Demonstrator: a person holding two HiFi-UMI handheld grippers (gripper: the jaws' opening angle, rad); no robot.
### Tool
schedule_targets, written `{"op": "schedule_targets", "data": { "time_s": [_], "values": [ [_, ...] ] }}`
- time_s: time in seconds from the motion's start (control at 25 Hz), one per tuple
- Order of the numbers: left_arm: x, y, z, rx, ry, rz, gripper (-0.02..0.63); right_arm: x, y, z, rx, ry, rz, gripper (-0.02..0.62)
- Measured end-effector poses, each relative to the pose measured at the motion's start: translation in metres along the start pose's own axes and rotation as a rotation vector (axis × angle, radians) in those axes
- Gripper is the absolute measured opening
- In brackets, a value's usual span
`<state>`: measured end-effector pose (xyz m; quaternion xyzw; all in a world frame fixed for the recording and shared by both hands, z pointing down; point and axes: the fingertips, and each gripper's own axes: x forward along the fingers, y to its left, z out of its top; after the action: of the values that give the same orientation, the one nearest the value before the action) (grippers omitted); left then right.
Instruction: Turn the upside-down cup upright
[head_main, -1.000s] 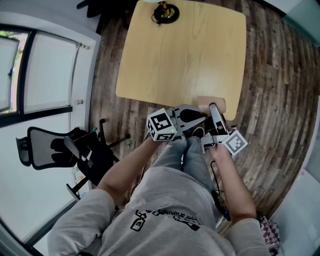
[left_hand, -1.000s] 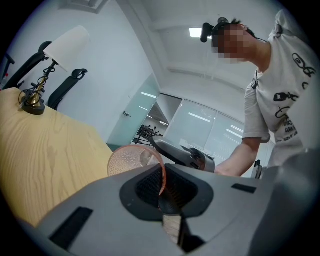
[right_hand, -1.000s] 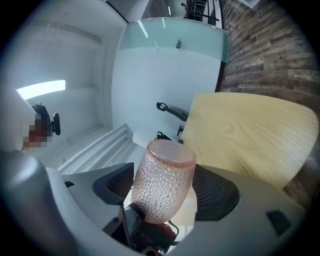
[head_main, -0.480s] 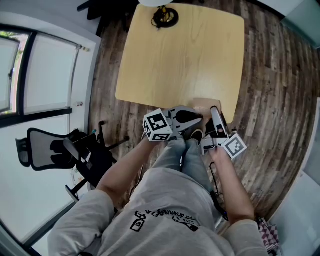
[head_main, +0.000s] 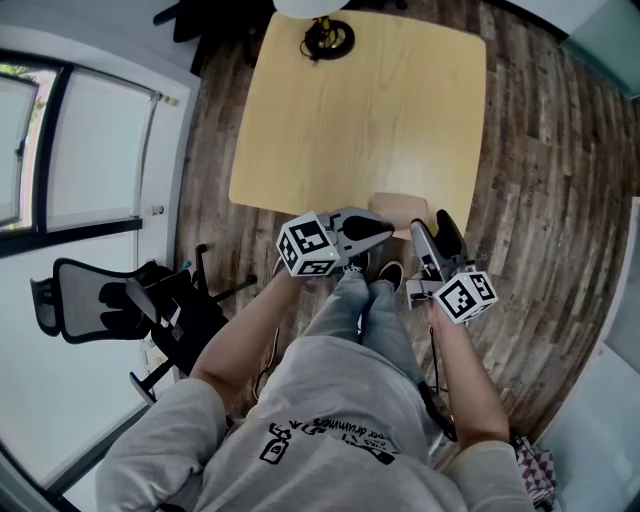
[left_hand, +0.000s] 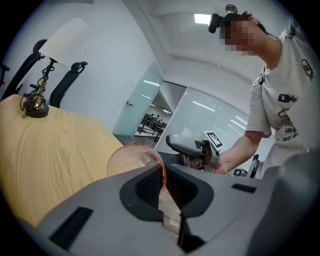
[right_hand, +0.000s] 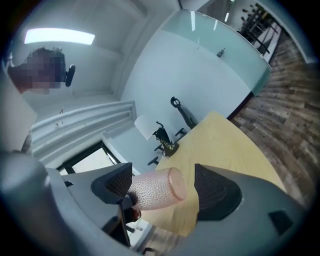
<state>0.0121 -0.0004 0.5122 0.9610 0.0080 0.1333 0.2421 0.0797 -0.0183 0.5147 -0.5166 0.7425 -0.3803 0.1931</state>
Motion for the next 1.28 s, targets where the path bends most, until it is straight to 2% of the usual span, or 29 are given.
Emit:
{"op": "schedule_targets", "data": {
  "time_s": [0.28,0.52,0.76,1.0,1.28],
  "values": [
    [0.002,0.008,-0.006,0.015,0.142,0.034,0.02,0.005,0.02,-0.016,-0.368,0.13,0.013,0.36],
    [0.003,0.011,-0.001,-0.012,0.203,0.054,0.02,0.005,0.028,-0.028,-0.639,0.207,-0.005,0.362],
    [0.002,0.006,0.007,0.001,0.275,0.079,0.02,0.007,0.035,-0.036,-0.927,0.248,-0.027,0.362],
    [0.006,-0.012,0.015,0.01,0.341,0.094,0.02,0.005,0.037,-0.045,-1.13,0.305,-0.052,0.362],
    [0.012,-0.031,0.013,0.07,0.454,0.103,0.02,0.004,0.036,-0.051,-1.249,0.329,-0.078,0.362]
  ]
}}
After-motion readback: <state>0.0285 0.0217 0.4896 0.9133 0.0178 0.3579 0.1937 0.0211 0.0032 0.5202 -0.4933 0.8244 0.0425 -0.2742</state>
